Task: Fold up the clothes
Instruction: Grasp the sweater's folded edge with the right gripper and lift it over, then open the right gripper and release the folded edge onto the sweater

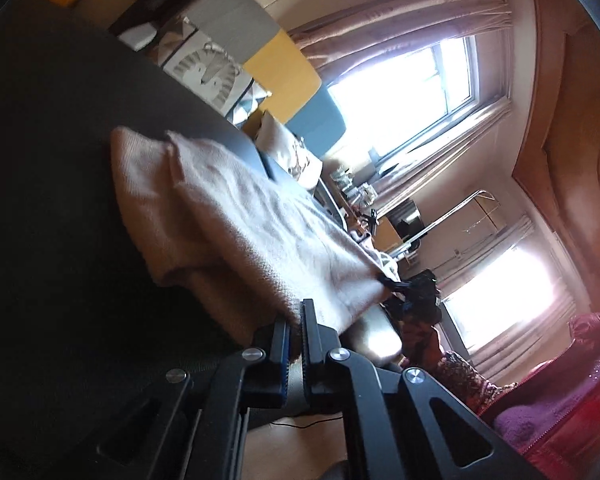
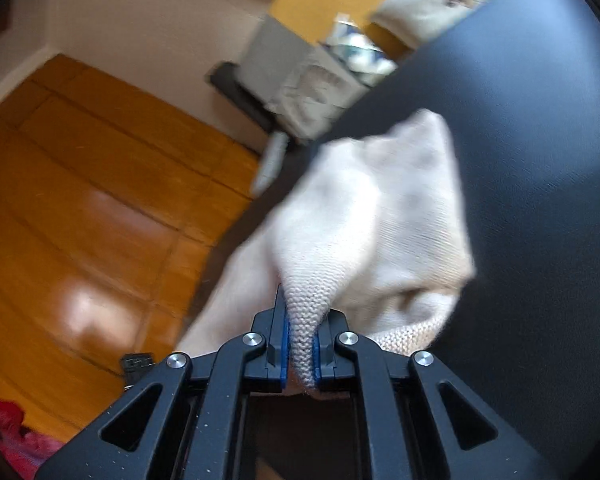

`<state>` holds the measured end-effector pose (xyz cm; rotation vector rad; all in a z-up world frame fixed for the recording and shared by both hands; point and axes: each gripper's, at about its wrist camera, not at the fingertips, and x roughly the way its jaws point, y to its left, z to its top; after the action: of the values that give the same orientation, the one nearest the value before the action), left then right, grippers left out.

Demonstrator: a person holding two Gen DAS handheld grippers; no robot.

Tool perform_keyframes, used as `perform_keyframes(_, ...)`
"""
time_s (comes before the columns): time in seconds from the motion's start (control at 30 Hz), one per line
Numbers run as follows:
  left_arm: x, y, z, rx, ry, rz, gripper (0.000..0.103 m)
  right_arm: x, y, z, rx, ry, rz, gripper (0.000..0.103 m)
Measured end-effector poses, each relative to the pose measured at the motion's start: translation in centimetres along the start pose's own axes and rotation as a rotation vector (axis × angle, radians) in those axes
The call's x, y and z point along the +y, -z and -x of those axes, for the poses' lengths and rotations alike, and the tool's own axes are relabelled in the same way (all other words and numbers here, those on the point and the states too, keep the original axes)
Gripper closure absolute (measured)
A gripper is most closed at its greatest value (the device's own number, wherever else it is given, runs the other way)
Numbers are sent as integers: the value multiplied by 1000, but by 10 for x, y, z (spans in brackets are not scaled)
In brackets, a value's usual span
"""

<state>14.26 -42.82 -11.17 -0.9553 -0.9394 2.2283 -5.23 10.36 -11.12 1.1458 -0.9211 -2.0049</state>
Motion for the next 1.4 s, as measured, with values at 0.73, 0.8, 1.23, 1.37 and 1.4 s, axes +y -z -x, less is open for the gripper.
perform_keyframes(0.73,-49,-41,3,-212,-383,-18,91,83,-10,9,-260,377,275,73)
perform_keyframes(0.8,-73,-59,-41,-184,-468,-125,91,108,-7,-26,-207,446,399,73)
perform_keyframes(1.23,-108,-34,-180,-35,-743,-444,87,120,52,-138,-3,592,657,73)
perform_keyframes(1.37,-99,-22,-167,-74,-684,-411,87,116,71,-127,-70,589,710,72)
perform_keyframes(1.4,-97,-22,-166,-78,-673,-402,87,115,73,-124,-83,586,696,72)
